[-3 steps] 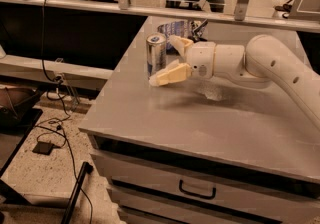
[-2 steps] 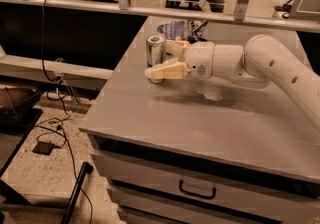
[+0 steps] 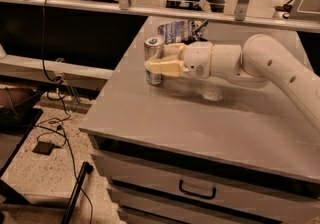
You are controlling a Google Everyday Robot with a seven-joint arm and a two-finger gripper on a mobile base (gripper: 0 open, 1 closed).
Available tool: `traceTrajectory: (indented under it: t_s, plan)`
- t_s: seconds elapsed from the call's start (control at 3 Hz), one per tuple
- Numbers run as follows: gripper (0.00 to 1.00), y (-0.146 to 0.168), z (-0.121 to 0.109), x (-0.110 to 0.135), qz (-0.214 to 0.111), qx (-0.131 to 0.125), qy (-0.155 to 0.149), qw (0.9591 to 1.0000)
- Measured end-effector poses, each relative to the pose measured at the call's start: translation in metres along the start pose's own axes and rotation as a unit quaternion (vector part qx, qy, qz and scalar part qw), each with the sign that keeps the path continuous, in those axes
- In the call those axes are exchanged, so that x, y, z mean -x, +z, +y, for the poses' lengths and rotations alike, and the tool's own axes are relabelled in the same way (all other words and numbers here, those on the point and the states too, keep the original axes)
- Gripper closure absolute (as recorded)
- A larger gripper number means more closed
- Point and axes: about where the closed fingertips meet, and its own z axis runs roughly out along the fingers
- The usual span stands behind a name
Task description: Knock redbull can over
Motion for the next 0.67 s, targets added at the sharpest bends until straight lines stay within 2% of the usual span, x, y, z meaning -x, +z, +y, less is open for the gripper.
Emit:
traceTrajectory:
  t_s: [0.33, 0.67]
  plan:
    - [1.00, -0.003, 0.007, 0.022, 0.031, -0.002, -0.027, 0.9991]
    - [1.00, -0.016, 0.016, 0.054, 0.110, -0.018, -0.071, 0.9913]
